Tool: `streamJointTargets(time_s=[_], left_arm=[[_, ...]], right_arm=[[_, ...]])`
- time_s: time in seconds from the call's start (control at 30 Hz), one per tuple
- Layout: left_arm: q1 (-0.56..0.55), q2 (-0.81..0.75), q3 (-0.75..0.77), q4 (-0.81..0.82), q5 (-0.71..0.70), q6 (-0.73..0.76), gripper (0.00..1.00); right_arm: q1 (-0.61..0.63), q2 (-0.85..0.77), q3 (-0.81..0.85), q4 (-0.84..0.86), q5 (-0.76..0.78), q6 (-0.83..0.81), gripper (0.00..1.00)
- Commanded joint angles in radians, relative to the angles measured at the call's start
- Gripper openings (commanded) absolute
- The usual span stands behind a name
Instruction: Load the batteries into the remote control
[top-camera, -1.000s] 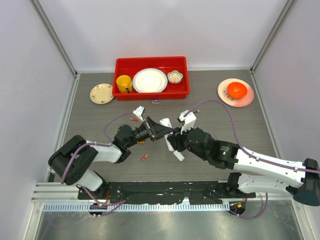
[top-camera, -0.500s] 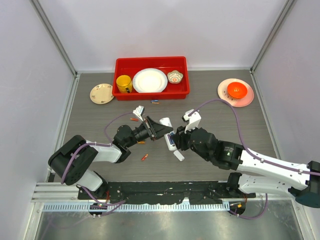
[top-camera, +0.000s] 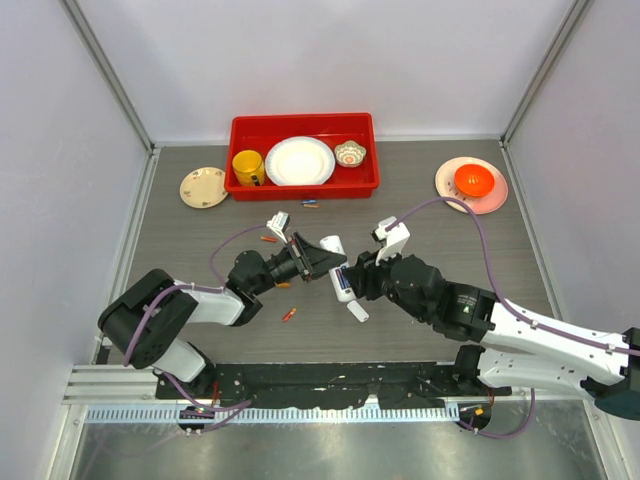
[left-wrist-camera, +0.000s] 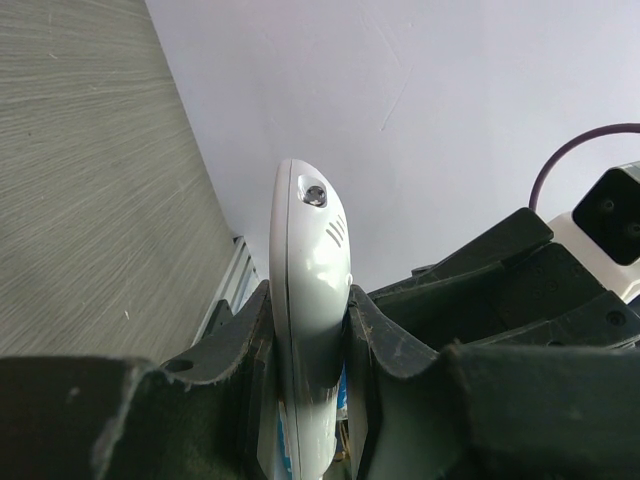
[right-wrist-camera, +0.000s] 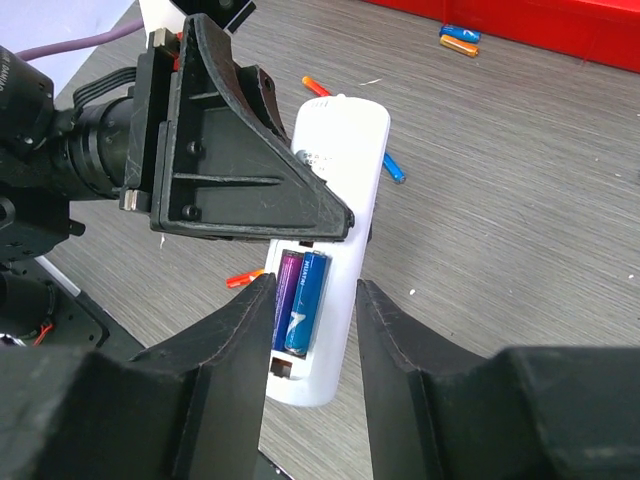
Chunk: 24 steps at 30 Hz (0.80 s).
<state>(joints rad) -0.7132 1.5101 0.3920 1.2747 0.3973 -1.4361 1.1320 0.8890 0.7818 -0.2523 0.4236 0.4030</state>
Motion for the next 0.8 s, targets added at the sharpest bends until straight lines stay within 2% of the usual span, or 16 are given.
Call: streamJointTargets(time_s=[0.0,0.13,0.3,0.47,0.77], left_arm=[[-0.005,-0.002,0.021,0.152,0.014,-0.004,0.01],[-0.003,-0.011,0.018,0.167,0.014,-0.007,0.00],[-0.005,-0.030,0.021,0.190,0.026,-0.020,0.00],[-0.003,-0.048,0.008,0.216,0.035,-0.029,0.00],[-0.003,-0.059,0.008,0.216,0.034,-0.027,0.00]], right_arm=[[0.000,-0.067,0.028,0.067,0.023,0.036,0.44],[-0.026,-0.071,0.028,0.053,-0.051,0.106,0.52],[-0.078,-0.088,-0.010,0.059,-0.138,0.166,0.56],[-0.178,-0.120,-0.056,0.082,-0.259,0.200,0.56],[-0.186,-0.128,-0.088,0.081,-0.299,0.183,0.55]])
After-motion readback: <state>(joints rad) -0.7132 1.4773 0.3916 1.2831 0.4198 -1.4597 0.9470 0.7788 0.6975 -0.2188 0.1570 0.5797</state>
